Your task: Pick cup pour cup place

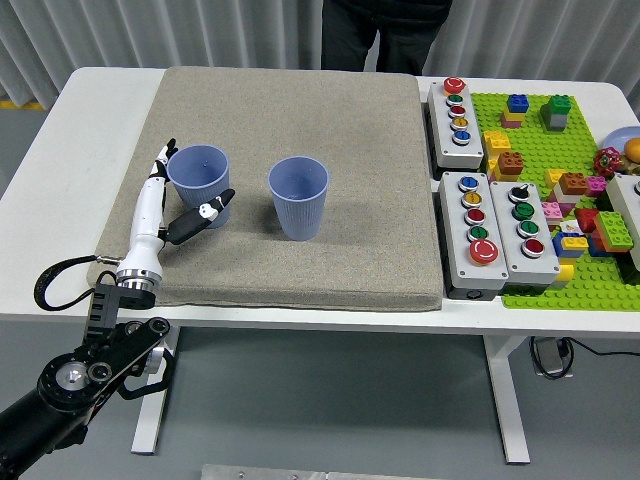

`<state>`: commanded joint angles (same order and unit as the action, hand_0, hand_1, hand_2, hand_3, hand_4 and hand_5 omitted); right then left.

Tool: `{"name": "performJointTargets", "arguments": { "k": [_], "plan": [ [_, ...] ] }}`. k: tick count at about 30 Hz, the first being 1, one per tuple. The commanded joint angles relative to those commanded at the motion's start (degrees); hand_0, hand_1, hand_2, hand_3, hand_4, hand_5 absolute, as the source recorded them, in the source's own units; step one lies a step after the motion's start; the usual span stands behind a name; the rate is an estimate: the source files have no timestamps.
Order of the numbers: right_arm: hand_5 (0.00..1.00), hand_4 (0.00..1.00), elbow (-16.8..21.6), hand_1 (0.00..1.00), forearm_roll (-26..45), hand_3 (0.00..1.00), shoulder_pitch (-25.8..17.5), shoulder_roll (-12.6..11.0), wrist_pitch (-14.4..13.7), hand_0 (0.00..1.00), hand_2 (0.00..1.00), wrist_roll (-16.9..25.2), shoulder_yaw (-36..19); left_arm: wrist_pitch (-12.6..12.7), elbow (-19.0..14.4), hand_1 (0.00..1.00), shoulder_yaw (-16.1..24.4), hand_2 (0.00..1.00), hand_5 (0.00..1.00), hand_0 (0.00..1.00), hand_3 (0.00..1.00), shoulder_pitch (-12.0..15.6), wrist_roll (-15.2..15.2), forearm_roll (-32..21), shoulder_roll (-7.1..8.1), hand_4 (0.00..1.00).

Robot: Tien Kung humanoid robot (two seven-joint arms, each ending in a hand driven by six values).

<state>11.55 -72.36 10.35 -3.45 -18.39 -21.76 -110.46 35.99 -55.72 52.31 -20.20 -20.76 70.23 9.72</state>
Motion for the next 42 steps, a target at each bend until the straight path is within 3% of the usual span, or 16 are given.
{"name": "performJointTargets", "arguments": {
  "k": [10,14,17,22,23,27,28,29,33,34,35,39,42],
  "plan": [
    [0.124,0.002,0.0,0.609,-0.3,0.535,0.0,-0.1,0.2,0.668,0.553,0.1,-0.3,-1.1,-3.4,0.969,2.6,0.998,0.558,0.936,0.998,2.8,-0.4,0.7,1.22,0.998],
    [0.119,0.002,0.0,0.609,-0.6,0.534,0.2,-0.2,0.4,0.668,0.552,0.0,-0.5,-1.9,-7.4,0.971,4.1,0.998,0.576,0.943,0.998,4.9,-0.2,2.0,2.68,0.998],
    [0.113,0.002,0.0,0.609,-0.9,0.534,0.3,-0.2,0.5,0.668,0.552,0.0,-0.9,-3.3,-12.6,0.974,6.0,0.998,0.578,0.947,0.998,7.6,0.5,4.4,4.66,0.998],
    [0.113,0.002,0.0,0.609,-1.3,0.534,0.4,-0.3,0.7,0.668,0.552,-0.1,-1.3,-3.5,-19.0,0.974,8.1,0.998,0.578,0.947,0.998,10.1,0.7,5.1,6.20,0.998],
    [0.112,0.002,0.0,0.609,-1.4,0.534,0.4,-0.3,0.7,0.668,0.552,-0.1,-1.4,-2.8,-20.3,0.902,8.6,0.998,0.589,0.892,0.998,10.5,-0.3,3.9,6.19,0.998],
    [0.112,0.002,0.0,0.609,-1.9,0.534,0.5,-0.3,0.8,0.668,0.552,-0.2,-1.7,0.6,-25.6,0.902,10.3,0.998,0.589,0.892,0.998,11.1,-4.6,-0.9,5.33,0.998],
    [0.112,0.002,0.0,0.609,-2.0,0.534,0.6,-0.3,0.8,0.668,0.552,-0.3,-1.7,1.0,-27.4,0.902,10.2,0.998,0.589,0.892,0.998,11.0,-6.5,-2.9,4.66,0.998],
    [0.112,0.002,0.0,0.609,-2.0,0.535,0.6,-0.2,0.8,0.668,0.552,-0.3,-1.8,1.0,-29.2,0.863,9.9,0.998,0.669,0.859,0.998,10.9,-8.4,-4.9,4.20,0.951],
    [0.112,0.002,0.0,0.609,-2.0,0.535,0.7,-0.2,0.7,0.668,0.552,-0.4,-1.6,1.0,-36.9,0.863,7.4,0.998,0.669,0.859,0.998,10.4,-16.2,-14.7,2.84,0.951],
    [0.112,0.002,0.0,0.609,-1.9,0.535,0.7,-0.2,0.7,0.668,0.552,-0.4,-1.5,1.0,-38.3,0.863,7.2,0.998,0.669,0.859,0.998,10.3,-16.2,-16.5,2.77,0.951],
    [0.115,0.002,0.0,0.609,-2.0,0.534,0.7,-0.2,0.7,0.668,0.552,-0.4,-1.5,1.0,-39.8,0.862,7.2,0.981,0.998,0.866,0.931,10.4,-16.2,-19.3,2.70,0.759],
    [0.115,0.002,0.0,0.609,-2.2,0.534,0.5,-0.1,0.6,0.668,0.552,-0.5,-1.6,1.0,-43.0,0.862,7.9,0.981,0.998,0.866,0.931,10.9,-15.8,-23.1,2.82,0.759],
    [0.113,0.002,0.0,0.609,-2.1,0.534,0.5,0.0,0.6,0.668,0.552,-0.5,-1.5,1.0,-43.3,0.874,8.2,0.986,0.998,0.875,0.964,10.9,-16.1,-23.7,2.61,0.745]
  ]
}}
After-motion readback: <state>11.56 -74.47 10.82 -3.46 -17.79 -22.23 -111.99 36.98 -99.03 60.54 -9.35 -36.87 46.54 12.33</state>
